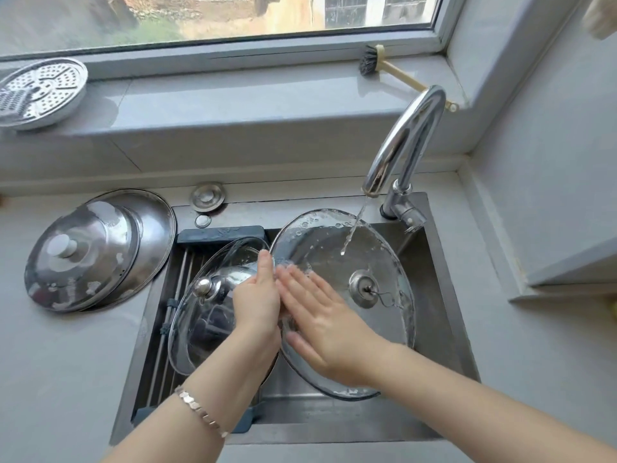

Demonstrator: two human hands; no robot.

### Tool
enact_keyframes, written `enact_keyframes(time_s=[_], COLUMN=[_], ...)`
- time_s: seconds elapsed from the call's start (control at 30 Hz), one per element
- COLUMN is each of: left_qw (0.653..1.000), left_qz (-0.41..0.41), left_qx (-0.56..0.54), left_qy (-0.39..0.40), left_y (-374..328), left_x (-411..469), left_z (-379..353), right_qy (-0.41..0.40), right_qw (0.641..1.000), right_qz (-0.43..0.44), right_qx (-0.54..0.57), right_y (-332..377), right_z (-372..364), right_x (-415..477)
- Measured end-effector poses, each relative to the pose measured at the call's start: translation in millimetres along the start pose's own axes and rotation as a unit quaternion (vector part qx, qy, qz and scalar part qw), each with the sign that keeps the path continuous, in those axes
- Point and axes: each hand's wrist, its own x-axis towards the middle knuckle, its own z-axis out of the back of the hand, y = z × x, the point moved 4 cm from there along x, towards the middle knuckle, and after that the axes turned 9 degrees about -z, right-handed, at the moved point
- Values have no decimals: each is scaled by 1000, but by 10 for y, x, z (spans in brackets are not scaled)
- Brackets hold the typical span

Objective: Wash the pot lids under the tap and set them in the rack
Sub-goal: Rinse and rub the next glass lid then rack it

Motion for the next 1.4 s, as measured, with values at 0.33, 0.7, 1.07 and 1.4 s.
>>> enact_keyframes(time_s=[0.33, 0.7, 1.07, 1.4], left_qw=[997, 964, 927, 988], left_qz=[45, 141, 276, 55], left_qx=[-34, 58, -76, -14], left_qy=[45, 220, 243, 145], left_y=[-84, 44, 730, 307], left_x=[-79, -238, -224, -105], left_z=[-329, -586, -293, -68], right_qy=[150, -53, -167, -119], right_qw=[960, 947, 755, 841], right_qz=[-215, -312, -489, -525], right_qx=[-95, -57, 404, -52], right_y=[-295, -760, -1302, -1359], right_z=[394, 1240, 1529, 415], right_x=[-443, -521, -877, -775])
